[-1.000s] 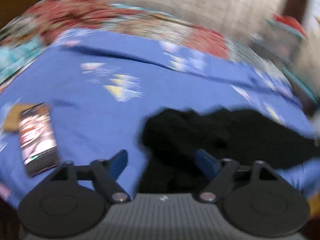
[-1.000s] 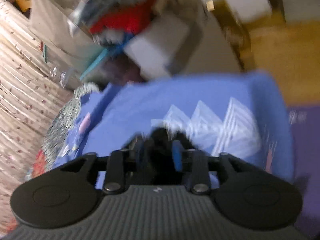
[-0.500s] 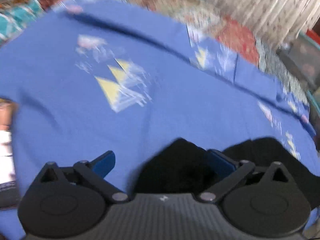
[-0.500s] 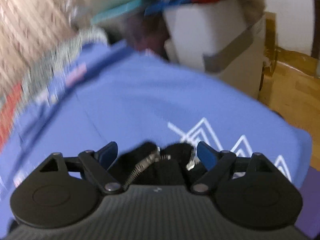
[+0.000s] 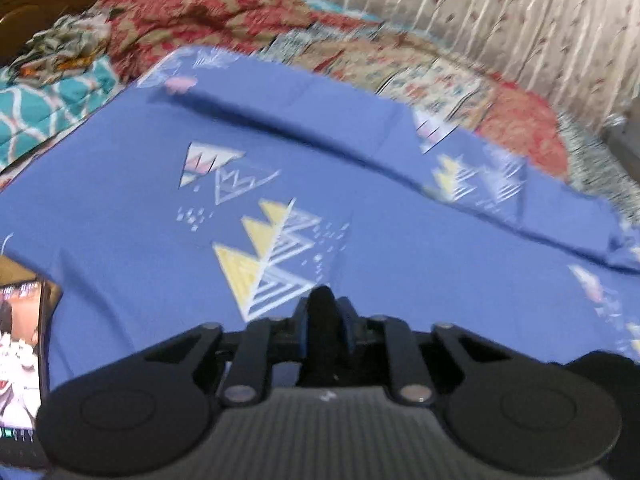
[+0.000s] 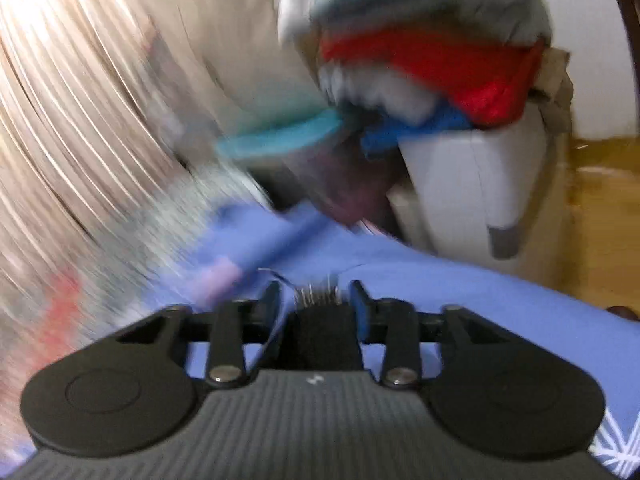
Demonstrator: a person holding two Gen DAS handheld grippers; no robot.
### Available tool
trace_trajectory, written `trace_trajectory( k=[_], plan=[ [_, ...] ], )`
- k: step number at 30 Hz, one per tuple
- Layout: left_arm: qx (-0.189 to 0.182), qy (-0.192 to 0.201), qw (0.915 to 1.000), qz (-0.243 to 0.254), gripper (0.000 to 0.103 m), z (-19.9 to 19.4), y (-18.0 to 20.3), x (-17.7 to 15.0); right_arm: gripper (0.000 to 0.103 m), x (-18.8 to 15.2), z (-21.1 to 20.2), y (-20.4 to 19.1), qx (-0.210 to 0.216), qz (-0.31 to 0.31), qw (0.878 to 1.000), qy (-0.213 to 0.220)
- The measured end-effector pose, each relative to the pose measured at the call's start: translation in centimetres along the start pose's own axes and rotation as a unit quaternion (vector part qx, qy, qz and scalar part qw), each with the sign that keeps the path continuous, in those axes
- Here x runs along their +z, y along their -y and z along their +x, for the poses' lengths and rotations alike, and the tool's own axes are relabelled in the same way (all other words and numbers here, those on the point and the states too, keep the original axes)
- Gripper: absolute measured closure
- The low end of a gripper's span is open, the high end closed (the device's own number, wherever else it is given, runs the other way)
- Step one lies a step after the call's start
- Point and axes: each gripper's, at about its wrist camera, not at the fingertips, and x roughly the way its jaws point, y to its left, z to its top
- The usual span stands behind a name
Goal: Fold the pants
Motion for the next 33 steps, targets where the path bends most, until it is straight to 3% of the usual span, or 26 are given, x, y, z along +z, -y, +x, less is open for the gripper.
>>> trace_trajectory(
  k=[1, 3, 5, 8, 11, 16, 17, 18, 19, 22, 26, 29, 31, 32, 33],
  plan=[
    [0.004, -0.01, 0.9999, -0.003, 0.079, 0.2, 0.0, -0.1, 0.044, -0.6, 1.2, -0.4, -0.024, -0.023, 0.999, -0.022],
    [-0.007, -0.01, 0.9999, -0.002, 0.077, -0.7, -0.1, -0.7, 0.044, -1.3, 1.5, 0.0, -0.05, -0.02, 0.998, -0.022],
    [-0.015, -0.008, 0.9997, 0.017, 0.071, -2.2, -0.4, -1.7, 0.044, -1.3, 0.3, 2.5, -0.017, 0.022, 0.999, -0.016],
    [-0.012, -0.019, 0.9992, 0.034, 0.057, -3.7, -1.4, -2.4, 0.045, -1.9, -2.4, 6.3, -0.014, 0.059, 0.998, -0.016],
    [-0.026, -0.03, 0.9988, 0.029, 0.057, -4.7, -2.2, -3.1, 0.045, -3.9, -5.4, 8.9, 0.002, 0.069, 0.997, -0.034],
    [-0.09, -0.055, 0.9922, 0.066, 0.055, -7.1, -0.6, -5.1, 0.045, -8.3, -7.1, 7.1, 0.009, -0.017, 0.997, -0.07],
    [-0.106, -0.059, 0.9894, 0.08, 0.054, -7.4, 0.1, -5.5, 0.056, -8.5, -6.1, 6.5, -0.001, -0.028, 0.996, -0.082],
    [-0.115, -0.059, 0.9874, 0.091, 0.052, -7.7, 0.9, -5.9, 0.094, -8.8, -5.4, 6.0, -0.011, -0.031, 0.995, -0.097],
    [-0.122, -0.059, 0.9852, 0.104, 0.052, -7.8, 1.7, -6.4, 0.094, -9.0, -4.6, 5.8, -0.01, -0.019, 0.994, -0.109],
    [-0.138, -0.065, 0.9792, 0.134, 0.052, -8.1, 3.8, -7.8, 0.096, -8.2, -6.8, 5.9, 0.013, 0.036, 0.998, -0.047],
    [-0.144, -0.084, 0.9744, 0.15, 0.052, -8.1, 4.4, -9.3, 0.096, -7.5, -12.6, 6.9, 0.019, 0.048, 0.997, 0.054],
    [-0.139, -0.097, 0.9755, 0.141, 0.05, -8.0, 3.5, -9.6, 0.096, -8.1, -14.1, 8.9, -0.035, 0.049, 0.995, 0.078],
    [-0.132, -0.104, 0.9763, 0.136, 0.048, -7.8, 2.7, -9.7, 0.095, -8.9, -11.9, 10.5, -0.107, 0.033, 0.993, 0.025],
    [-0.124, -0.104, 0.9774, 0.136, 0.048, -7.8, 2.3, -9.7, 0.093, -9.4, -10.2, 11.5, -0.13, 0.03, 0.991, -0.022],
    [-0.116, -0.102, 0.9791, 0.133, 0.047, -7.9, 1.9, -9.7, 0.093, -9.7, -9.5, 12.3, -0.139, 0.042, 0.989, -0.042]
  ],
)
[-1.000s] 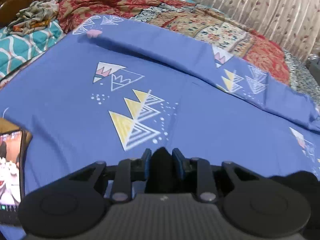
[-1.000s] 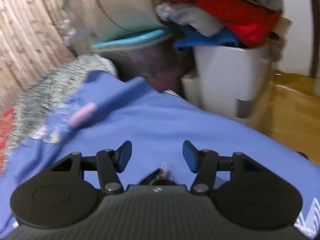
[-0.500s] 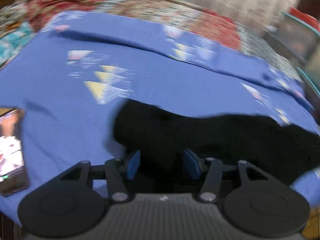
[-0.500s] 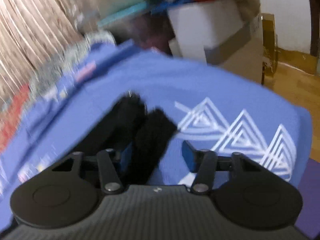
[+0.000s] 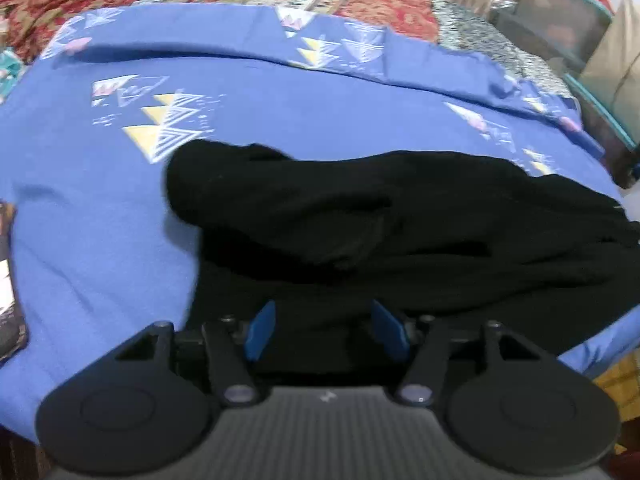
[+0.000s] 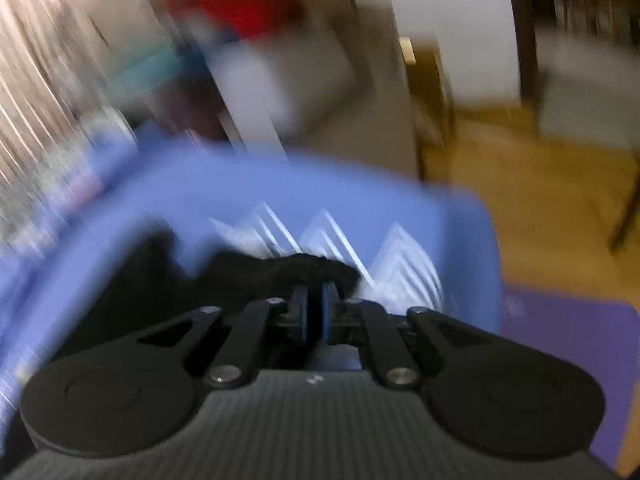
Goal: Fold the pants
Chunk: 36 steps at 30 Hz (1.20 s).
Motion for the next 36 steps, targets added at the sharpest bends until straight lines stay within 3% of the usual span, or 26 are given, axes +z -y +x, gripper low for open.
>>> trace_trajectory(
  k=[2, 3, 4, 5, 8, 10, 13, 15, 19, 26, 28, 29, 32, 34, 35, 36],
  plan=[
    [0.009, 0.011, 0.9998, -0.014, 0.047, -0.7, -0.9, 0.1, 0.085, 0.0, -0.6, 1.8, 0.024, 0.078, 0.997, 0.014],
    [0.013, 0.018, 0.9995, -0.023, 0.047, -1.1, -1.5, 0.2, 0.062, 0.1, -1.0, 2.2, 0.019, 0.109, 0.994, 0.022],
    [0.017, 0.026, 0.9991, -0.029, 0.046, -1.4, -2.0, 0.5, 0.054, 0.3, -1.3, 2.1, 0.002, 0.124, 0.992, 0.034],
    [0.025, 0.035, 0.9986, -0.032, 0.046, -1.8, -2.6, 0.8, 0.053, 0.5, -1.6, 1.6, -0.016, 0.123, 0.991, 0.05],
    [0.049, 0.062, 0.9963, -0.036, 0.045, -2.5, -3.5, 2.2, 0.054, 1.3, -3.5, 0.6, -0.038, 0.109, 0.988, 0.107],
    [0.057, 0.078, 0.9948, -0.033, 0.043, -2.7, -3.7, 3.1, 0.054, 2.1, -4.4, -0.6, -0.027, 0.088, 0.987, 0.131],
    [0.084, 0.107, 0.9907, 0.004, 0.028, -2.6, -2.5, 4.2, 0.053, 3.3, -4.0, -2.9, 0.03, 0.031, 0.994, 0.103],
    [0.081, 0.114, 0.9893, 0.041, 0.018, -2.2, -1.0, 4.8, 0.053, 3.9, -2.7, -5.4, 0.063, -0.021, 0.996, 0.061],
    [0.055, 0.12, 0.987, 0.092, 0.015, -1.3, 2.2, 5.3, 0.05, 4.2, 0.1, -8.1, 0.08, -0.054, 0.995, 0.031],
    [0.057, 0.116, 0.9773, 0.168, 0.014, -0.1, 5.5, 3.7, 0.049, 3.5, 4.1, -11.0, 0.078, -0.077, 0.993, -0.043],
    [0.06, 0.114, 0.976, 0.175, 0.014, 0.1, 5.7, 3.4, 0.058, 2.9, 4.1, -11.2, 0.083, -0.087, 0.991, -0.053],
    [0.063, 0.113, 0.9747, 0.182, 0.014, 0.6, 5.7, 3.5, 0.082, 2.6, 4.2, -11.3, 0.084, -0.096, 0.99, -0.058],
    [0.054, 0.104, 0.9708, 0.209, 0.024, 1.7, 6.0, 3.7, 0.088, 2.7, 3.9, -11.8, 0.081, -0.113, 0.989, -0.054],
    [0.053, 0.091, 0.9645, 0.242, 0.042, 2.7, 6.6, 3.7, 0.089, 3.5, 3.1, -12.1, 0.088, -0.106, 0.99, -0.039],
    [0.056, 0.081, 0.9592, 0.265, 0.057, 3.4, 7.0, 3.7, 0.089, 3.7, 2.7, -12.2, 0.093, -0.098, 0.99, -0.032],
    [0.062, 0.073, 0.9544, 0.283, 0.08, 4.0, 7.4, 3.5, 0.089, 4.3, 2.3, -12.3, 0.101, -0.088, 0.991, -0.025]
  ],
)
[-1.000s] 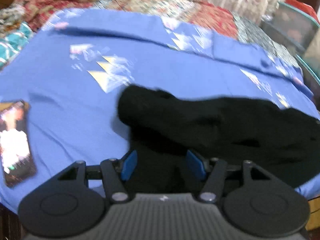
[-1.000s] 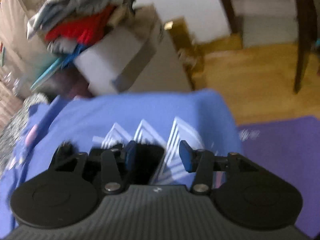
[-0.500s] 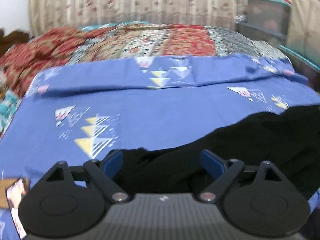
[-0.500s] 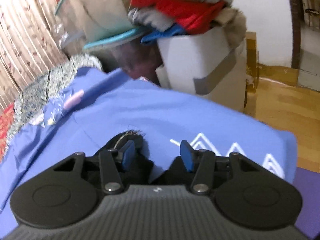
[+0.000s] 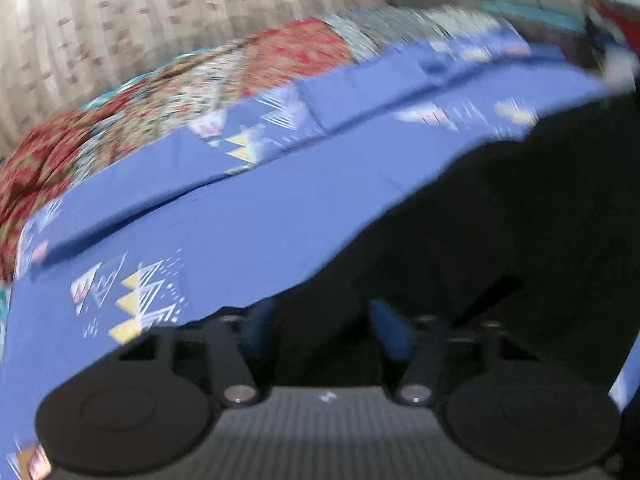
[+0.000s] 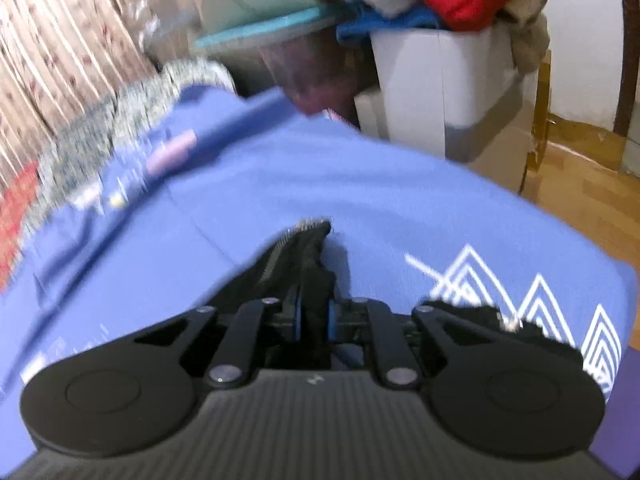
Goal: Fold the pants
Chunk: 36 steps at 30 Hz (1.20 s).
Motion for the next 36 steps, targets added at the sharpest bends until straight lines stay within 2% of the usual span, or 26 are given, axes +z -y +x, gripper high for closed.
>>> trace_trajectory(
  k=[1, 2, 4, 7, 10, 13, 15, 17, 20, 22, 23, 25, 26, 27, 28, 30, 31, 32, 33, 34, 35, 36],
  plan=[
    [0.012, -0.011, 0.9996, 0.023, 0.093, 0.7, 0.5, 0.0, 0.089, 0.6, -0.6, 0.0, 0.01, 0.013, 1.0, 0.008],
    [0.027, -0.019, 0.9987, 0.038, 0.096, 1.2, 0.9, 0.0, 0.089, 1.3, -1.3, 0.0, 0.022, 0.03, 0.999, 0.016],
    [0.048, -0.013, 0.9977, 0.047, 0.097, 1.5, 0.9, 0.1, 0.089, 2.8, -3.0, 0.2, 0.053, 0.062, 0.996, 0.031],
    [0.067, 0.013, 0.9973, 0.026, 0.097, 0.2, 0.4, 0.9, 0.089, 4.6, -5.4, 0.4, 0.086, 0.086, 0.991, 0.048],
    [0.081, 0.057, 0.9951, 0.002, 0.097, -3.3, -0.4, 1.5, 0.089, 5.9, -7.8, 1.5, 0.11, 0.106, 0.986, 0.063],
    [0.07, 0.104, 0.9919, -0.02, 0.097, -8.2, -0.7, 1.1, 0.089, 6.4, -10.4, 3.7, 0.13, 0.127, 0.98, 0.086],
    [0.063, 0.128, 0.9895, -0.018, 0.097, -11.4, 0.2, 0.2, 0.089, 6.0, -11.7, 5.8, 0.135, 0.138, 0.976, 0.1],
    [0.041, 0.127, 0.9909, -0.009, 0.097, -13.2, 1.7, -1.4, 0.089, 4.6, -11.8, 8.0, 0.113, 0.136, 0.979, 0.099],
    [0.011, 0.073, 0.9971, 0.015, 0.092, -12.5, 4.2, -4.4, 0.08, 0.7, -9.6, 10.6, 0.05, 0.123, 0.99, 0.056],
    [-0.011, 0.022, 0.9996, 0.013, 0.092, -11.1, 5.3, -6.5, 0.062, -2.0, -7.6, 12.6, -0.001, 0.14, 0.99, 0.017],
    [-0.023, 0.001, 0.9997, 0.002, 0.092, -10.6, 5.3, -7.4, 0.056, -3.2, -7.1, 13.8, -0.028, 0.16, 0.987, 0.011],
    [-0.033, -0.02, 0.9989, -0.025, 0.092, -10.3, 4.3, -8.4, 0.055, -4.9, -7.6, 15.8, -0.061, 0.216, 0.974, 0.026],
    [-0.046, -0.017, 0.9974, -0.052, 0.09, -10.8, 3.1, -8.6, 0.055, -5.4, -8.1, 16.5, -0.072, 0.238, 0.968, 0.038],
    [-0.058, -0.008, 0.9952, -0.078, 0.083, -11.4, 1.7, -8.8, 0.055, -5.6, -8.8, 16.8, -0.09, 0.253, 0.962, 0.054],
    [-0.067, 0.007, 0.9916, -0.11, 0.078, -12.2, 0.1, -9.1, 0.055, -5.5, -9.5, 16.8, -0.109, 0.257, 0.958, 0.071],
    [-0.045, 0.03, 0.9843, -0.168, 0.041, -13.3, -3.2, -9.3, 0.056, -4.9, -11.0, 15.7, -0.124, 0.242, 0.957, 0.103],
    [-0.027, 0.038, 0.9789, -0.199, 0.038, -13.6, -4.6, -9.6, 0.056, -4.5, -11.6, 14.6, -0.118, 0.226, 0.96, 0.118],
    [-0.017, 0.038, 0.9702, -0.239, 0.036, -13.3, -6.6, -9.8, 0.056, -4.1, -12.0, 13.0, -0.103, 0.203, 0.965, 0.129],
    [-0.016, 0.032, 0.9606, -0.276, 0.025, -12.9, -7.9, -10.2, 0.055, -3.7, -12.2, 10.9, -0.081, 0.174, 0.972, 0.134],
    [-0.021, 0.024, 0.9486, -0.315, 0.018, -12.0, -9.5, -10.3, 0.055, -3.4, -12.2, 8.7, -0.056, 0.143, 0.979, 0.13],
    [-0.035, 0.017, 0.9321, -0.36, 0.011, -10.8, -11.1, -10.5, 0.055, -3.1, -12.0, 5.8, -0.024, 0.104, 0.988, 0.115],
    [-0.05, 0.016, 0.9197, -0.389, 0.01, -9.8, -12.2, -10.7, 0.052, -3.1, -11.7, 2.9, 0.01, 0.064, 0.993, 0.096]
  ],
)
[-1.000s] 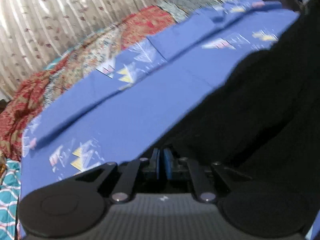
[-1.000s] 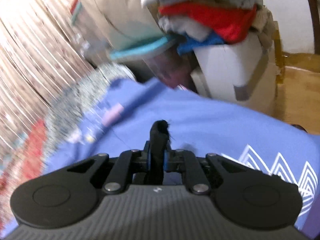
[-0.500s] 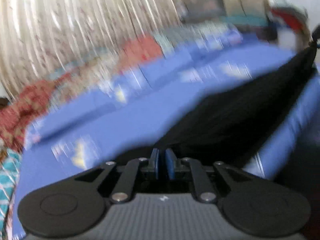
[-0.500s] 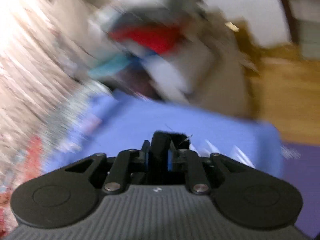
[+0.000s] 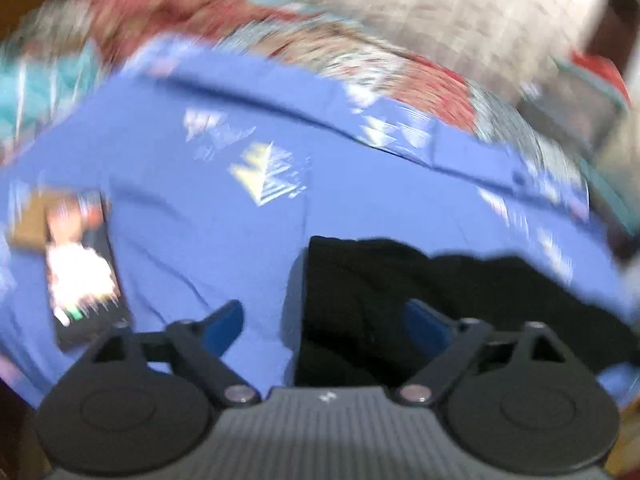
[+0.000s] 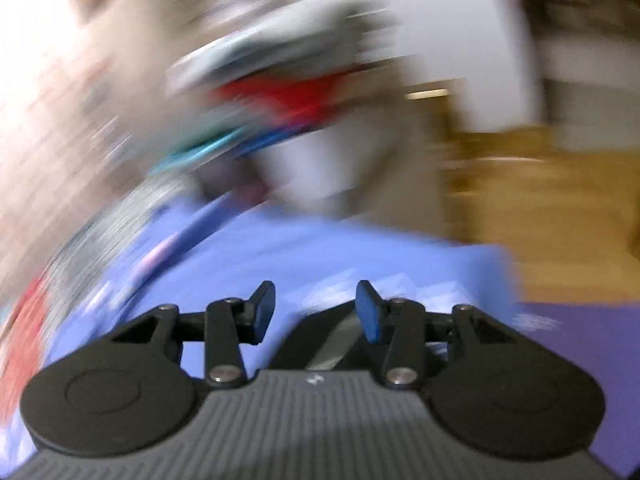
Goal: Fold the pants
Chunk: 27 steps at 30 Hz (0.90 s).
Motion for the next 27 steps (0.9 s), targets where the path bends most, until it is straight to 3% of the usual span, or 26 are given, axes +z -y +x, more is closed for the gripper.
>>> trace_trajectory(
  k=[1, 3, 7, 8, 11, 13, 14, 15, 17, 18, 19, 20, 22, 23, 24, 25, 27],
  plan=[
    [-0.015, -0.005, 0.9996, -0.023, 0.009, 1.1, -0.8, 0.7, 0.049, -0.6, 0.3, -3.2, 0.04, -0.038, 0.998, -0.026],
    [-0.042, -0.018, 0.9978, -0.047, 0.003, 3.6, -1.4, 1.7, 0.037, -2.6, 0.9, -9.8, 0.127, -0.114, 0.981, -0.095],
    [-0.075, -0.08, 0.993, -0.045, 0.003, 8.3, -0.7, 1.1, 0.03, -8.7, 2.6, -21.7, 0.251, -0.227, 0.917, -0.211],
    [-0.083, -0.093, 0.9912, -0.043, 0.003, 9.0, -0.6, 0.7, 0.03, -10.5, 3.4, -24.1, 0.273, -0.246, 0.9, -0.236],
    [-0.09, -0.109, 0.9896, -0.026, 0.007, 9.4, 0.7, -1.9, 0.029, -14.9, 6.1, -30.1, 0.285, -0.289, 0.865, -0.296],
    [-0.084, -0.095, 0.9919, 0.008, 0.028, 7.9, 2.1, -4.1, 0.029, -17.8, 7.8, -33.0, 0.277, -0.322, 0.845, -0.325],
    [-0.085, -0.09, 0.9921, 0.019, 0.052, 7.3, 2.6, -4.8, 0.029, -19.2, 7.5, -33.7, 0.269, -0.341, 0.835, -0.338],
    [-0.086, -0.087, 0.9922, 0.022, 0.061, 6.8, 2.9, -5.4, 0.029, -20.5, 7.9, -34.3, 0.265, -0.36, 0.819, -0.36],
    [-0.065, -0.071, 0.9945, 0.041, 0.074, 5.8, 3.4, -6.3, 0.028, -23.3, 7.8, -34.5, 0.269, -0.412, 0.77, -0.406],
    [-0.055, -0.062, 0.995, 0.055, 0.077, 5.3, 3.7, -6.8, 0.035, -24.1, 6.3, -34.5, 0.278, -0.46, 0.751, -0.383],
    [-0.048, -0.049, 0.9953, 0.068, 0.078, 4.8, 4.1, -7.1, 0.047, -24.9, 4.9, -34.5, 0.294, -0.509, 0.722, -0.366],
    [-0.045, -0.039, 0.9953, 0.077, 0.08, 4.4, 4.4, -7.1, 0.077, -25.0, 4.0, -34.4, 0.303, -0.525, 0.706, -0.367],
    [-0.038, -0.011, 0.9948, 0.094, 0.082, 3.5, 5.1, -6.7, 0.086, -24.7, 2.8, -34.4, 0.312, -0.53, 0.695, -0.372],
    [-0.038, 0.009, 0.9943, 0.099, 0.084, 3.0, 5.4, -6.1, 0.087, -24.4, 1.7, -34.5, 0.319, -0.544, 0.692, -0.351],
    [-0.041, 0.029, 0.9937, 0.1, 0.087, 2.4, 5.7, -5.3, 0.087, -23.9, 1.0, -34.7, 0.324, -0.55, 0.697, -0.326],
    [-0.046, 0.049, 0.9927, 0.1, 0.087, 1.7, 5.9, -4.6, 0.087, -22.7, 0.6, -34.9, 0.331, -0.542, 0.711, -0.302],
    [-0.049, 0.099, 0.9883, 0.105, 0.087, 0.2, 6.6, -3.1, 0.091, -19.5, -0.4, -35.3, 0.362, -0.484, 0.757, -0.25]
  ],
)
